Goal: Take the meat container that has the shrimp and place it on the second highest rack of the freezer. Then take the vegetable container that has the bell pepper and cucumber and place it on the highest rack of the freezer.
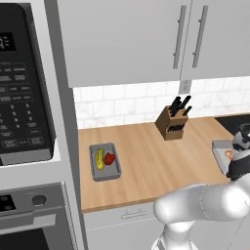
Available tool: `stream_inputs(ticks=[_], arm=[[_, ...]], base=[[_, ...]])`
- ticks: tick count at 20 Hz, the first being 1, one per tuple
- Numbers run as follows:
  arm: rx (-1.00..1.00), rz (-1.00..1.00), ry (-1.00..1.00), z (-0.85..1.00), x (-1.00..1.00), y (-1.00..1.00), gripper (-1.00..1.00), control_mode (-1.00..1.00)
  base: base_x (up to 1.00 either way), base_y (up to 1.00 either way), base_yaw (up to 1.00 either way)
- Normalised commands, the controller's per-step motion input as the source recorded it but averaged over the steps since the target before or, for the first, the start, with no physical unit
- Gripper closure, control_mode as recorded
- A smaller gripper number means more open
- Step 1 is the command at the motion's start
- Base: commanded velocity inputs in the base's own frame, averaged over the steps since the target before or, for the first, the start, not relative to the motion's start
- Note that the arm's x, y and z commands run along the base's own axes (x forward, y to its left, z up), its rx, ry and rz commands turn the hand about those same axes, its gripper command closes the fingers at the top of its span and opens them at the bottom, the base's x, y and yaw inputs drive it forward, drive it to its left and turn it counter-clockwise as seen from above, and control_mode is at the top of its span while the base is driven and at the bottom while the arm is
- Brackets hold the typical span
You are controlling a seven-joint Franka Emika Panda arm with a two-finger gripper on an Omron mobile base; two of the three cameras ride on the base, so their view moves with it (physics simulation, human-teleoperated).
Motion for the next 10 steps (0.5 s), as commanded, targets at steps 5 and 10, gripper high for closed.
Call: stream_inputs(ticks=[5, 10], arm=[[0.0, 0.0, -0.09, 0.04, -0.46, 0.16, 1.0, -1.0], [0.0, 0.0, -0.33, 0.73, -0.46, 0.02, 1.0, -1.0]], base=[[0.0, 0.0, 0.0], [0.0, 0.0, 0.0]])
